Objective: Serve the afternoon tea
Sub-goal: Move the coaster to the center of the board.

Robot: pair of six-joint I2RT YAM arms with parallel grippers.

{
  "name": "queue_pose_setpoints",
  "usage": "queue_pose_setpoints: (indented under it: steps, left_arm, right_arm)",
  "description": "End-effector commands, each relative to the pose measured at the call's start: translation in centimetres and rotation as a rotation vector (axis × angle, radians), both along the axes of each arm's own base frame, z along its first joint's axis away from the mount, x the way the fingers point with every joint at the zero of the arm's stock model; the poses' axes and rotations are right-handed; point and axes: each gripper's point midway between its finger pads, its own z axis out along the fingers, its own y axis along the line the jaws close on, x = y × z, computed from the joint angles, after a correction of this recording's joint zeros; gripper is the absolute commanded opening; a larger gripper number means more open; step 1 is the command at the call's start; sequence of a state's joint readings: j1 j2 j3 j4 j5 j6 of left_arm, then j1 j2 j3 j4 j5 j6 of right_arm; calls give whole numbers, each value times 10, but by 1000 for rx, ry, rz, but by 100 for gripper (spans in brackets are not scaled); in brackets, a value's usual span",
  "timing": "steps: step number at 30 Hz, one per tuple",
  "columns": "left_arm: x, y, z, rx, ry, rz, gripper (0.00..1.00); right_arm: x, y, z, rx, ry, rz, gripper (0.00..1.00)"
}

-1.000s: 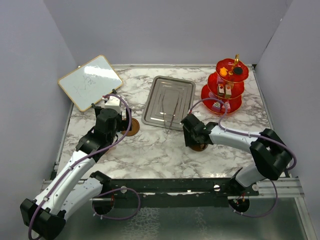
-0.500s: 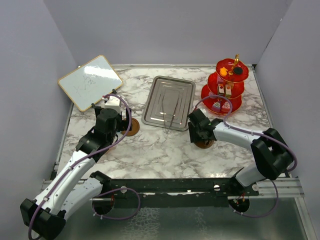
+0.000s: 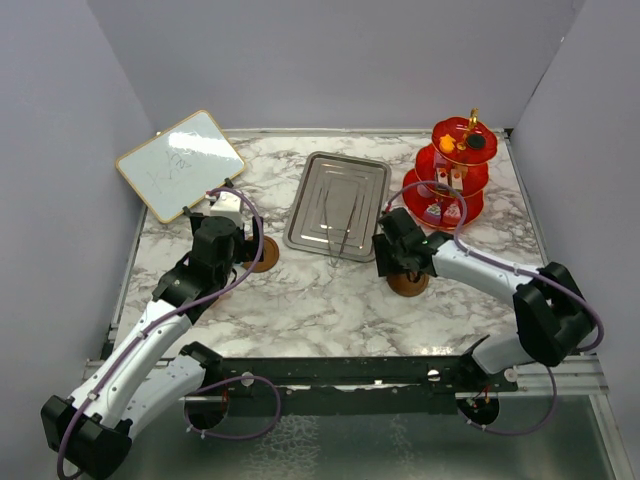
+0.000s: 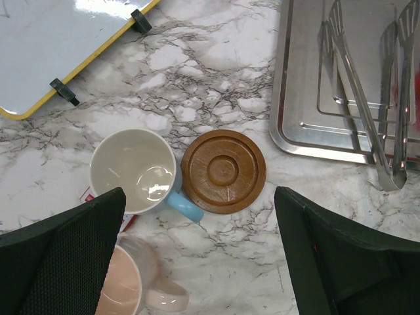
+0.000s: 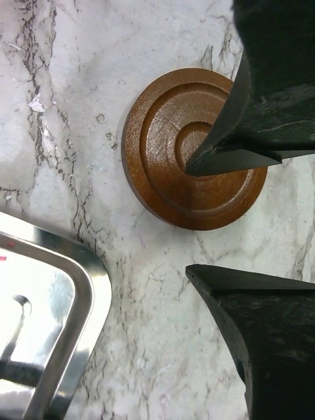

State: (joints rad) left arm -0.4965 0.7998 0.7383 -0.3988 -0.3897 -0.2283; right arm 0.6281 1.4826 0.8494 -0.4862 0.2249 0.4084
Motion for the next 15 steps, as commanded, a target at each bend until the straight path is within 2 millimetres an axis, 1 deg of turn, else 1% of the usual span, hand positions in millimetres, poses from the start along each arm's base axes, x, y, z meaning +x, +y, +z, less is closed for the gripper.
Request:
queue_pose_setpoints:
  steps: [1,5,15]
  left_arm:
    - [0,3,-4,16,12,1,99]
    - [0,3,-4,18,12,4,99]
    - [2,5,-9,29,27,25,99]
  right_arm:
    - [9,13,40,94,-76,21,57]
    - [2,24,54,174,-82,49,57]
    - [-13,48,65,321,-39,113,57]
